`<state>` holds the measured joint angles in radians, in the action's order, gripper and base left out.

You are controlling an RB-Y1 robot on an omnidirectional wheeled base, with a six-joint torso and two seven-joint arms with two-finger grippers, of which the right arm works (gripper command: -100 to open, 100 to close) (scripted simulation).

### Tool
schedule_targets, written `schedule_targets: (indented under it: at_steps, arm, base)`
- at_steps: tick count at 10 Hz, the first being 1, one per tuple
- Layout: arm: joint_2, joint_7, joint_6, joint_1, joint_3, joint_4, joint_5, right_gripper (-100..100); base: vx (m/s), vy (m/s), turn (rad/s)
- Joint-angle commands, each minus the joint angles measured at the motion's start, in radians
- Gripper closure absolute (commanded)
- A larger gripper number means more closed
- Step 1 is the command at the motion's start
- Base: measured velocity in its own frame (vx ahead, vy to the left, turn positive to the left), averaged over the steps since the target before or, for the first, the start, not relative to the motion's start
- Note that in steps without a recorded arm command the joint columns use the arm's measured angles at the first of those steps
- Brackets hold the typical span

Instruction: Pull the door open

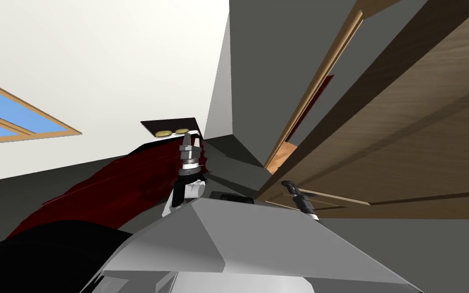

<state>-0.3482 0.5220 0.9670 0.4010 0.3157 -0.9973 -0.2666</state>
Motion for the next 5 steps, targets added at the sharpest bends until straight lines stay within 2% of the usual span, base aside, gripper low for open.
schedule_targets:
  at_steps: [1, 3, 5]
  arm:
    - [-0.009, 0.008, 0.03, 0.01, 0.004, 0.01, -0.007, 100]
    - [-0.019, 0.019, 0.059, 0.019, 0.007, 0.022, -0.014, 100]
    - [-0.026, 0.027, 0.08, 0.026, 0.01, 0.031, -0.02, 100]
  base:
    - [-0.177, -0.047, 0.149]
    - [-0.189, -0.042, 0.142]
    - [-0.173, -0.037, 0.096]
